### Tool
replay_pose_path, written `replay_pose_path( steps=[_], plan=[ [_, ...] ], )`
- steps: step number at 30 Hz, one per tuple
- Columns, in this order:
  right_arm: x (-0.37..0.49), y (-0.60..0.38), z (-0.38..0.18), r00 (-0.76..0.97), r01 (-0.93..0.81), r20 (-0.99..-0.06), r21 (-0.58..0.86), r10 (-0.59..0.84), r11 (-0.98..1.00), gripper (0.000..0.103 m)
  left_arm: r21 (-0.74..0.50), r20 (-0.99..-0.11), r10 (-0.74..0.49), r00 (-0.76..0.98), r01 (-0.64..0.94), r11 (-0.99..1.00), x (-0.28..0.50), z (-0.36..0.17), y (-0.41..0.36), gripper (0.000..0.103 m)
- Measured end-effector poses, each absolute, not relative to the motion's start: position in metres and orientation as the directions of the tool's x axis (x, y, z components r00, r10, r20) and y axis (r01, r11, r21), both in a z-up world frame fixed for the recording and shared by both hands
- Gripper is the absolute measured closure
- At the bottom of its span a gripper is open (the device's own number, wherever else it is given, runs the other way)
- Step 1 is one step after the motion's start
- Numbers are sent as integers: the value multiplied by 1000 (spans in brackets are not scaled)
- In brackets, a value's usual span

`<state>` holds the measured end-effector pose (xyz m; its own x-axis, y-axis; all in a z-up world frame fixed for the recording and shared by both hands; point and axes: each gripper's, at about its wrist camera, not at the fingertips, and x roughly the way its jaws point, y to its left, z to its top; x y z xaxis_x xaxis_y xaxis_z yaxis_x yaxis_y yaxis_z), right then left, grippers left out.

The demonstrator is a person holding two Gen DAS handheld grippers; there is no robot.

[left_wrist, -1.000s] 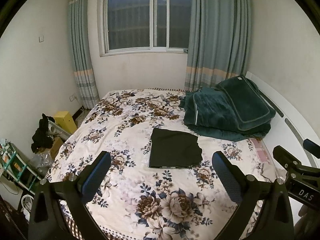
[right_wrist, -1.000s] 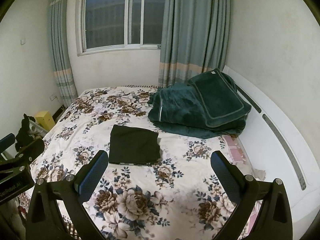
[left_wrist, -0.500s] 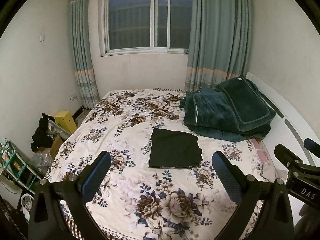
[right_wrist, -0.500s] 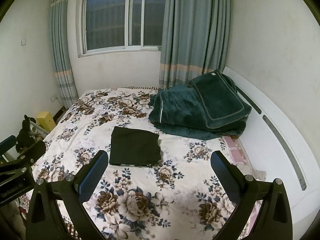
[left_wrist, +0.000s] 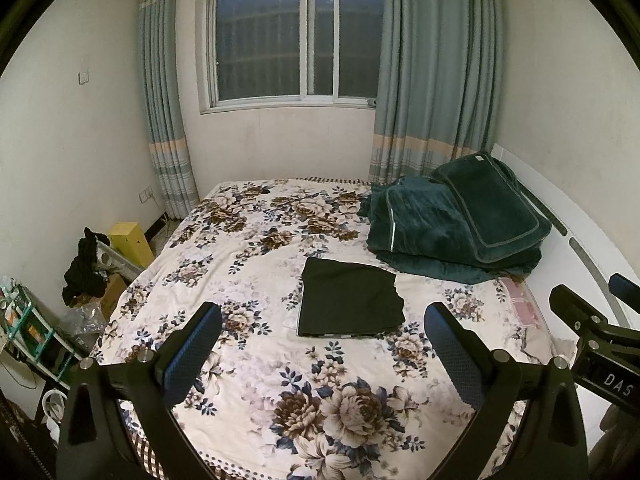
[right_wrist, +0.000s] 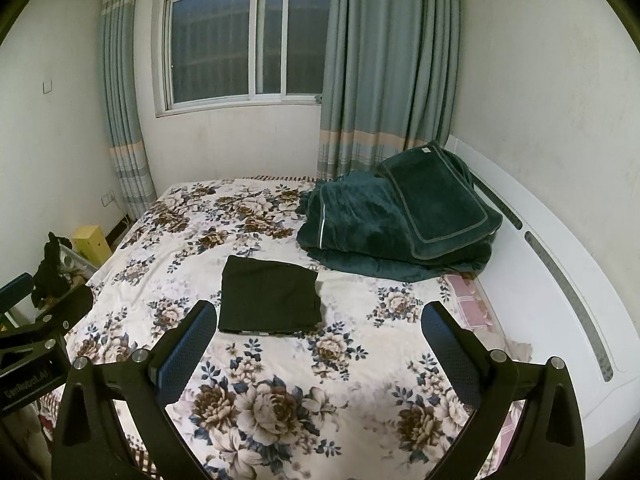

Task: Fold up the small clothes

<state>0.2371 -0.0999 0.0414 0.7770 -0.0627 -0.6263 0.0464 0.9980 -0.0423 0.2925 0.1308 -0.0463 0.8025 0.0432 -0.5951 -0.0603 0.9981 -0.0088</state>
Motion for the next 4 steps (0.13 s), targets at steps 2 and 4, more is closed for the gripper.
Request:
replay_pose_path(
  steps=[2,4],
  plan=[
    [236,-100,41,777,48,-626,-43,-64,998,0,-3,-596,51,802,-66,998,293,-45,131,0],
    [235,-99,40,778,50,-625,-42,-65,998,0,-4,-594,52,803,-67,998,292,-45,131,0]
  ],
)
